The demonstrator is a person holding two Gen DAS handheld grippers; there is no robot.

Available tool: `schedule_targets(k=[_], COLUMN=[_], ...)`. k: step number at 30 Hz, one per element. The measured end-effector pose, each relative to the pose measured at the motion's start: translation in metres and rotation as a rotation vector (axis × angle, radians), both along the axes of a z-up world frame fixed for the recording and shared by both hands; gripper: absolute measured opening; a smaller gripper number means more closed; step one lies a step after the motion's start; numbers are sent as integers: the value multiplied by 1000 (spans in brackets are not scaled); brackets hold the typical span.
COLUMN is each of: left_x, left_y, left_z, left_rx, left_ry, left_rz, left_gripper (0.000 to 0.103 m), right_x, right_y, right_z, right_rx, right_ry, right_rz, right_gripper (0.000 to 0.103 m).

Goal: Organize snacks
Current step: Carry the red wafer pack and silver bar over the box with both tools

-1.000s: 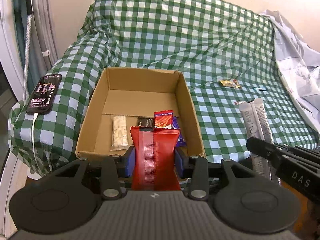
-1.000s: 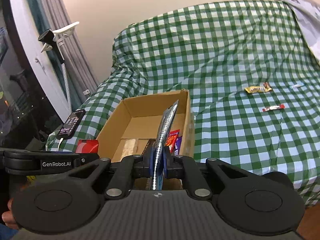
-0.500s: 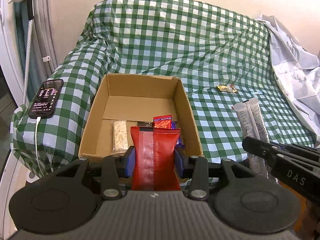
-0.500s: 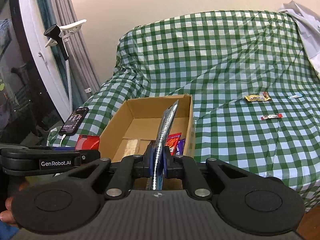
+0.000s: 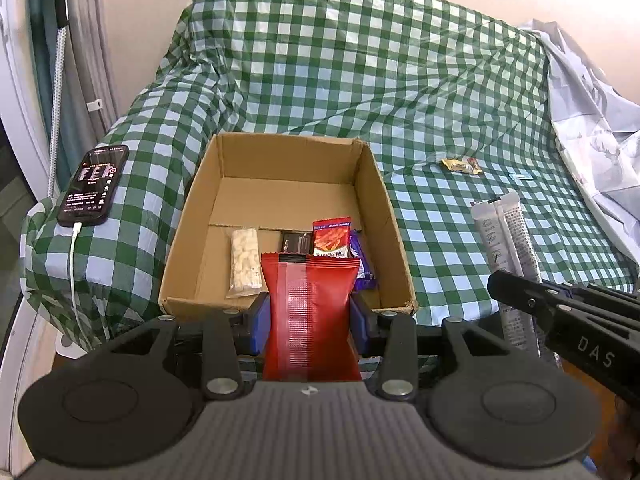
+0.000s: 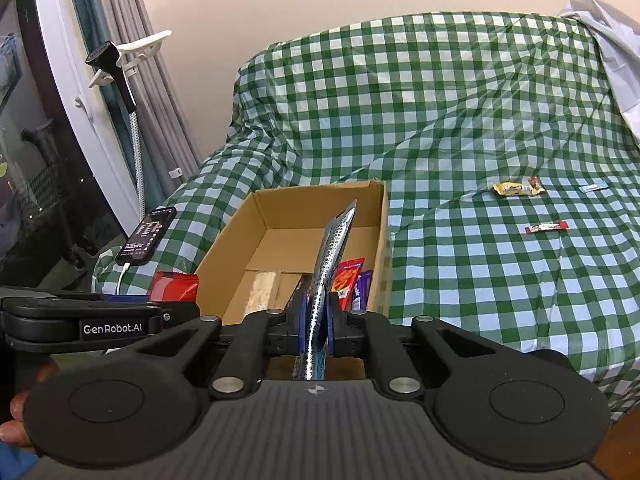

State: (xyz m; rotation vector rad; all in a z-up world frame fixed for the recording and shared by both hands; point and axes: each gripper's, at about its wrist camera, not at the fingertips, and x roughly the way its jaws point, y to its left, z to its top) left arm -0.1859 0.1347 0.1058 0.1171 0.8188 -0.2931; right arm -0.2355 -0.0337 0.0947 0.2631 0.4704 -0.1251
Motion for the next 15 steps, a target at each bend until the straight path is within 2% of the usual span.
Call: schedule_targets(k=[15], left_x=[23], left_y=[2], left_z=[-21], left_rx=[4], left_ry=[66], left_rz=[10], left_gripper=[45], right_x=[23], right_y=[-5], right_z=[-10], right_rx=[7], right_ry=[71], right_rz=[13], right_gripper=[10])
